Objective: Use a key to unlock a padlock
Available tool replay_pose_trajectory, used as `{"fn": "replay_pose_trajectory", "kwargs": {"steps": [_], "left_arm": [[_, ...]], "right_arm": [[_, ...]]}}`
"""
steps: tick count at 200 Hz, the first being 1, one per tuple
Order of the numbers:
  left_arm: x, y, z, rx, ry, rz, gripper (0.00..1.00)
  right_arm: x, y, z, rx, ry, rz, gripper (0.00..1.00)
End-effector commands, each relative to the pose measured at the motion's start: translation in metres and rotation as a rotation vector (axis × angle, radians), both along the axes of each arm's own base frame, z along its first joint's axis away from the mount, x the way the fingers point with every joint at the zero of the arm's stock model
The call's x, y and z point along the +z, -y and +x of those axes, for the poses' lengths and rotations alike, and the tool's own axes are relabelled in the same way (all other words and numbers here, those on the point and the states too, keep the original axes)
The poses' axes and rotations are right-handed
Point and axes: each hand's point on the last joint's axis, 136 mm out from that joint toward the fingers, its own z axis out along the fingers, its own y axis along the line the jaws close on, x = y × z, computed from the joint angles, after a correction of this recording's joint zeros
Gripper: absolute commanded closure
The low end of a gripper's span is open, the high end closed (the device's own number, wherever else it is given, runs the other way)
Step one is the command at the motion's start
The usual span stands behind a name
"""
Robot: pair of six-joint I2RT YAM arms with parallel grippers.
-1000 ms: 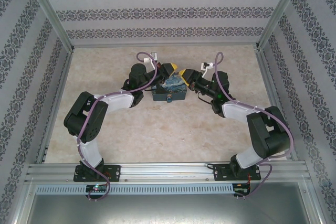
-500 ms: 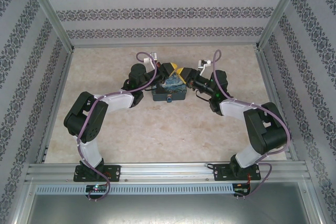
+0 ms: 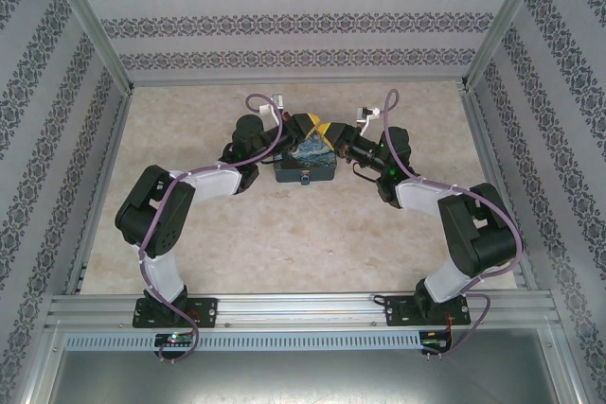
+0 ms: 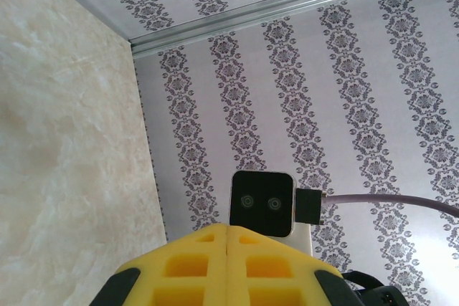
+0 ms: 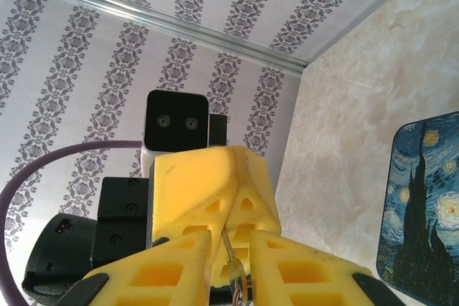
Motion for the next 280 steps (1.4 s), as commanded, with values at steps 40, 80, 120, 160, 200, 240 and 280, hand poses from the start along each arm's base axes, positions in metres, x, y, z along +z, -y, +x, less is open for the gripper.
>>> {"fn": "replay_pose_trajectory", "kwargs": {"steps": [40,80,120,160,200,240,280], "left_arm": [[-0.001,0.002,0.002,-0.017,0.007,-0.005,1.0],[-0.003,0.001,0.003,-0.015,-0.001,-0.001,1.0],[-0.004,0.001,0.003,-0.014,-0.003,0.0,1.0],[-0.003,0.0,0.003,-0.009,-0.001,-0.002,1.0],[-0.003,-0.003,0.002,0.007,0.001,-0.002,1.0],[-0.001,-0.006,-0.001,0.013,0.008,0.0,1.0],[-0.006,-0.012,-0.002,0.023,-0.013,0.041,0.55]], "right_arm": [[0.007,-0.01,-0.008,0.047,0.047,0.016,0.81],[0.006,-0.012,-0.009,0.058,0.044,0.018,0.83],[0.004,-0.013,-0.01,0.061,0.042,0.016,0.84],[-0.002,-0.009,-0.01,0.042,0.032,0.009,0.88],[-0.008,-0.003,-0.009,0.026,0.017,0.002,1.0],[-0.012,0.005,-0.006,0.005,0.005,-0.002,1.0],[-0.013,0.009,-0.009,0.011,0.002,-0.006,1.0]]}}
